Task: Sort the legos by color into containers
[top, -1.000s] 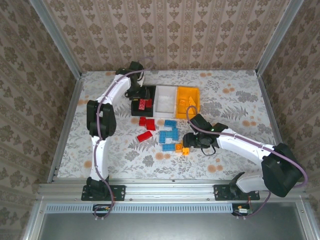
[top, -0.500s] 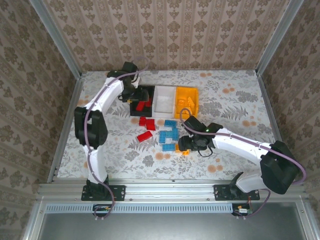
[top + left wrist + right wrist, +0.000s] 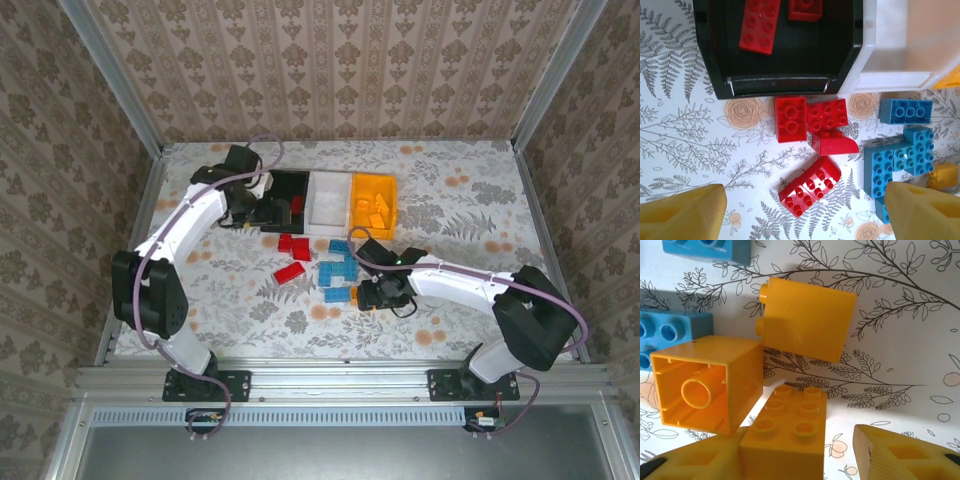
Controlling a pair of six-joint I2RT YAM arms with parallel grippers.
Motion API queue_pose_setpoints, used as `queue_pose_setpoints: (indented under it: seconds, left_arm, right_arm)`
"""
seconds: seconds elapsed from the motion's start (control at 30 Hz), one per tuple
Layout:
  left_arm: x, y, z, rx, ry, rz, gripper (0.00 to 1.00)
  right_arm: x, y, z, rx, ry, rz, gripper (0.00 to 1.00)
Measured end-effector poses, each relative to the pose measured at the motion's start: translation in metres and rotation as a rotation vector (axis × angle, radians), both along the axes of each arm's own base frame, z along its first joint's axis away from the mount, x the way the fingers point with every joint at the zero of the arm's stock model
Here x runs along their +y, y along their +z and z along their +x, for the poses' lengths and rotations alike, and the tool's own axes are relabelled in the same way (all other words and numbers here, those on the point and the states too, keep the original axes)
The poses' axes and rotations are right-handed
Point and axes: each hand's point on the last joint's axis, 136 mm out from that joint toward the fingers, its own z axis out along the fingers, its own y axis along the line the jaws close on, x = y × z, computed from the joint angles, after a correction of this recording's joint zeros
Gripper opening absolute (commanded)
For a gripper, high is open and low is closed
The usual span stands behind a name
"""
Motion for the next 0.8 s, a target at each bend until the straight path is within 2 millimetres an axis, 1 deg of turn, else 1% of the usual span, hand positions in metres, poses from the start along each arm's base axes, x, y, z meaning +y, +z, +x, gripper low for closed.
queue_pose_setpoints:
  seconds: [0.27,0.33,0.47,0.57,0.6,0.67,0.77,0.8]
  left_arm:
    - [-0.001,0.01,-0.008,-0.025,-0.005,-0.032,0.9]
    - [-0.001,0.008,-0.009,-0.022,-0.006,-0.034,0.92]
    - [-0.001,0.004,-0.014,-0.006,-0.007,-0.04,0.95]
    - [-0.003,0.004,-0.017,0.003,-0.009,-0.055,0.98]
    - [-0.003,0.004,-0.019,0.005,-0.012,-0.063,0.99]
    - [-0.004,0.006,-0.024,0.004,-0.015,-0.08,1.0]
    - [-0.006,0.011,-0.032,-0.003,-0.021,-0.111,1.0]
    - [-0.007,0.013,-0.035,-0.005,-0.024,-0.123,1.0]
  right_arm:
    - [-0.002,-0.001,0.006,-0.024,-0.005,-0.022,0.36]
    - [-0.001,0.0,0.008,-0.031,-0.008,-0.023,0.35]
    - [-0.007,0.004,0.01,-0.041,-0.02,-0.034,0.33]
    - [-0.014,0.019,0.014,-0.071,-0.044,-0.013,0.34]
    - [-0.017,0.027,0.017,-0.093,-0.06,0.006,0.34]
    - [-0.026,0.043,0.025,-0.129,-0.097,0.034,0.34]
    - [-0.04,0.067,0.047,-0.178,-0.163,0.065,0.34]
    - [-0.043,0.077,0.059,-0.2,-0.182,0.074,0.35]
